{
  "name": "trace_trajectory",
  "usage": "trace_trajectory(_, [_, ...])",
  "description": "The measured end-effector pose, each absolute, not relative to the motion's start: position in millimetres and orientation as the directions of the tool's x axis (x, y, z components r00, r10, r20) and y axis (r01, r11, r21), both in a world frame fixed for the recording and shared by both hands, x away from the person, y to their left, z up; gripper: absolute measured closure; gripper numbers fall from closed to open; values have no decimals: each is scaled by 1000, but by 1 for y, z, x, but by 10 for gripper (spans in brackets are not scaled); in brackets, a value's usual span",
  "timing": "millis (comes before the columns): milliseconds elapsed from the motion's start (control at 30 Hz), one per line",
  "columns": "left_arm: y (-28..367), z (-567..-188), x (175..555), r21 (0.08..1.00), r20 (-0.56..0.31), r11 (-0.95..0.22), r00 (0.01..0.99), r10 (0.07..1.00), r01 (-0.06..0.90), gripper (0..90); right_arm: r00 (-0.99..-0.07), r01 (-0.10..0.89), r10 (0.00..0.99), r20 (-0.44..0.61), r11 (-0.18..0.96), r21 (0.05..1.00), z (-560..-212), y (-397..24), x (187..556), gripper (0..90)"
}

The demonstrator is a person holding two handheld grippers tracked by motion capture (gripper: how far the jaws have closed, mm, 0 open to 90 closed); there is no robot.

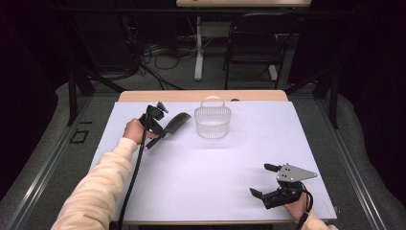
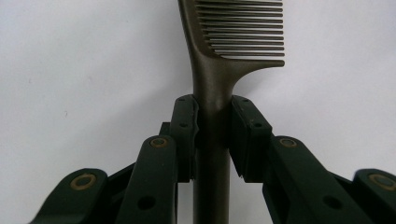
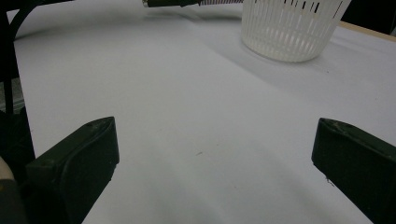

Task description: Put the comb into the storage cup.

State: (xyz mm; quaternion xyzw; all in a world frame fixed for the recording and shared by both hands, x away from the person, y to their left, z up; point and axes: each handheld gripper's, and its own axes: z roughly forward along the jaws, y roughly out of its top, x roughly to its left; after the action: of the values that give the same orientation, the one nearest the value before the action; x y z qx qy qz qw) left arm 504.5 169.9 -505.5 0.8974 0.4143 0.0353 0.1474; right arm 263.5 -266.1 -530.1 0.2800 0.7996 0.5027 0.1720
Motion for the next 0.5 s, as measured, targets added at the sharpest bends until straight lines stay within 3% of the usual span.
trace_trajectory(500, [175,-504,496,381,-83,-560,630,772,736,726,-788,269,616,3,340,901,-530,-265,265,4])
